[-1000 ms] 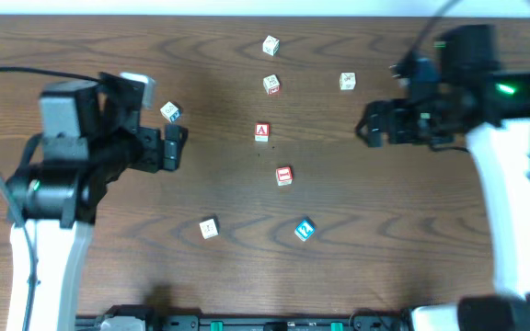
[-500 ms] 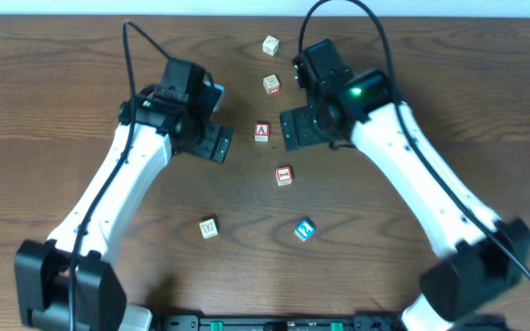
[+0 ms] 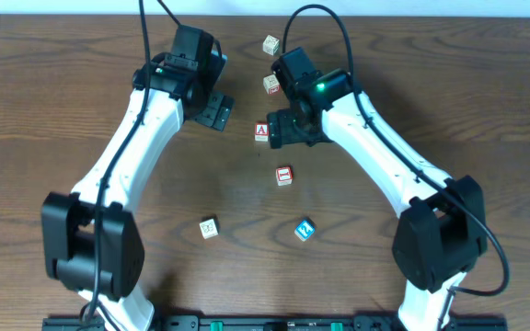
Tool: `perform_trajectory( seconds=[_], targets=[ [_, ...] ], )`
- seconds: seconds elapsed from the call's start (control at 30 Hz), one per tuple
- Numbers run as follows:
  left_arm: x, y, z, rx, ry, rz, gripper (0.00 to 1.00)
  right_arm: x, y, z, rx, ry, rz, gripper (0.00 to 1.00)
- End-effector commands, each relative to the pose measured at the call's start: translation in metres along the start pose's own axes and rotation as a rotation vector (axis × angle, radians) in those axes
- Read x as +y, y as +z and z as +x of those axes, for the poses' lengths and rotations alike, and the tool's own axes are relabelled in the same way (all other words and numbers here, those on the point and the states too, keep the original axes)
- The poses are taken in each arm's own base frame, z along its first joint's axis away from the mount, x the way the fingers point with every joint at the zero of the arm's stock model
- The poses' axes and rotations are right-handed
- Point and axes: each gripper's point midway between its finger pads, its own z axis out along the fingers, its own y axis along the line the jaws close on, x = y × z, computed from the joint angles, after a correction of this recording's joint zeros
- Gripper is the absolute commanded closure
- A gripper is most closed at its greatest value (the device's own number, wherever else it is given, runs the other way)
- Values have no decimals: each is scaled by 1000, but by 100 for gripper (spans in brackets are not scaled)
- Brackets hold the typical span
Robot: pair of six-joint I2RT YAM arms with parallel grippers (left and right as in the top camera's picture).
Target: Spell out Ai2
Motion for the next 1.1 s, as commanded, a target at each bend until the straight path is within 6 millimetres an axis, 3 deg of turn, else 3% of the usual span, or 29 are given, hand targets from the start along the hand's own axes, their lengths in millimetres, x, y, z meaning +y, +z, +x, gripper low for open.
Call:
perform_trajectory(
  seconds=[0.0, 0.1, 0.2, 0.33, 0.47, 0.57, 0.63, 0.8, 0.97, 1.0, 1.07],
  targets=[
    [2, 4, 0, 6, -25, 56, 5, 13, -9, 3, -8, 43, -33, 11],
    [-13, 7, 2, 12, -25, 146, 5, 0, -21, -6, -66, 88, 17, 6],
    [-23, 22, 6, 45, -5, 155, 5, -18, -49, -20, -156, 127, 42, 1],
    [-51, 32, 8, 70, 26, 184, 5, -54, -77, -23, -202, 196, 96, 1],
    [-84, 34, -2, 37, 99, 161, 5, -105, -85, -11, -154, 286, 192, 1],
    [-99, 35, -15, -15, 143, 73, 5, -125, -84, -4, -109, 295, 210, 1],
    [-111, 36, -19, -35, 147, 70, 5, -116, -82, 0, -73, 222, 165, 1],
    [-120, 49, -19, -29, 100, 108, 4, -102, -83, 2, -85, 231, 159, 1],
    [-127, 77, -10, 16, 74, 119, 0, -100, -86, 2, -92, 228, 155, 1],
    [-131, 81, -8, 22, 69, 138, 6, -100, -86, 3, -89, 227, 156, 1],
    [-139, 88, -5, 37, 59, 177, 4, -100, -86, 4, -85, 226, 157, 1]
  ],
)
